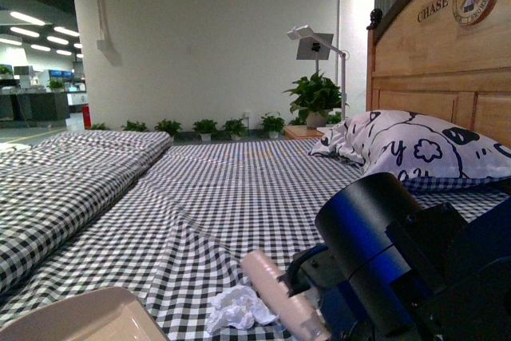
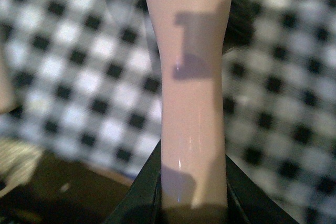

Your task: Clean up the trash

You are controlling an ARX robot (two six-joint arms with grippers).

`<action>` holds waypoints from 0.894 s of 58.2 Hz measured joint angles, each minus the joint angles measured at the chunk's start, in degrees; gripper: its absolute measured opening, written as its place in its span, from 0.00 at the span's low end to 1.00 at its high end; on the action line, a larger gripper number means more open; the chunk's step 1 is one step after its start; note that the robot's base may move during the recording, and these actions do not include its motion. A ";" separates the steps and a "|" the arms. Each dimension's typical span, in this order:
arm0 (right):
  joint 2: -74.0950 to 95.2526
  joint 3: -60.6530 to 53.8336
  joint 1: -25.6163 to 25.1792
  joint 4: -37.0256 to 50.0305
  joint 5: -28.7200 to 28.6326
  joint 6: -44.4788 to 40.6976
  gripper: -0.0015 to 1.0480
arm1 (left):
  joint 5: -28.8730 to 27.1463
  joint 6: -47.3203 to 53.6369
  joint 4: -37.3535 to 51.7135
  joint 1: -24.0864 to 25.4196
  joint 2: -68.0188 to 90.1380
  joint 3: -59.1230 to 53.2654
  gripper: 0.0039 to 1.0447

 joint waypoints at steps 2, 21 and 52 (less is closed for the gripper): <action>-0.48 -0.35 0.37 -0.81 -3.02 0.46 0.19 | 0.00 0.00 0.00 0.00 0.00 0.00 0.26; -14.56 -5.07 4.46 -8.00 -28.37 1.05 0.19 | -0.02 0.07 0.00 0.00 0.00 0.00 0.26; -15.56 -5.33 -17.53 7.48 -15.61 2.40 0.19 | 0.79 -5.53 10.67 0.00 -1.14 -3.23 0.26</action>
